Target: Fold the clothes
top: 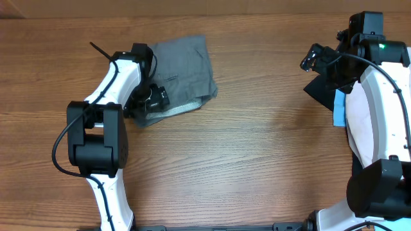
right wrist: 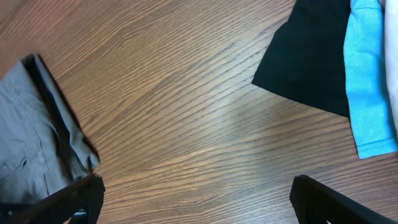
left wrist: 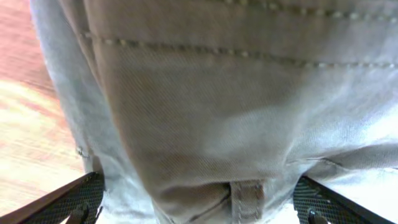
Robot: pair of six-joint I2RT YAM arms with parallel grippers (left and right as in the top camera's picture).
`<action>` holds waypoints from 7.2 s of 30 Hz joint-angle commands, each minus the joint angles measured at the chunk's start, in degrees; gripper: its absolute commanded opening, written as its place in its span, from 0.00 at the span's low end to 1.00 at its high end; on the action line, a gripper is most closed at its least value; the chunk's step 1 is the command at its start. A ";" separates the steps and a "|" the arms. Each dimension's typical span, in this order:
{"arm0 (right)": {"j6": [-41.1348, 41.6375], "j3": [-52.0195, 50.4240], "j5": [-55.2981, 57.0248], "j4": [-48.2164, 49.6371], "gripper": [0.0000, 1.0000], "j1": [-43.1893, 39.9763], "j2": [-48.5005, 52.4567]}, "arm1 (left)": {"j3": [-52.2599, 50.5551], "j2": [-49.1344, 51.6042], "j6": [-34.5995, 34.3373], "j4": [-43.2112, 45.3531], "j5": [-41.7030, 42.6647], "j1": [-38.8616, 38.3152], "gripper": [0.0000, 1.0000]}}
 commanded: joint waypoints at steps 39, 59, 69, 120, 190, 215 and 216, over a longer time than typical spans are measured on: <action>-0.15 0.37 0.61 0.24 1.00 0.04 0.00 | -2.29 1.75 -3.69 3.26 0.26 1.57 0.59; -0.15 0.37 0.61 0.24 1.00 0.04 0.00 | -1.11 1.75 3.87 0.72 -3.98 1.73 1.00; -0.13 0.37 0.61 0.24 1.00 0.04 0.00 | -4.72 1.75 5.18 3.17 -4.61 1.62 1.00; -0.15 0.37 0.61 0.24 1.00 0.04 0.00 | 5.14 0.42 2.71 -5.62 -4.02 2.51 1.00; -0.13 0.37 0.59 0.42 1.00 0.04 0.00 | -8.13 0.42 41.27 38.69 -24.15 26.43 0.10; -0.15 0.37 0.59 0.44 1.00 0.04 0.00 | -3.17 -11.21 34.29 39.01 -22.10 20.98 0.43; -0.15 0.37 0.59 0.44 1.00 0.04 0.00 | -3.17 -12.00 33.35 37.97 -19.30 20.26 0.40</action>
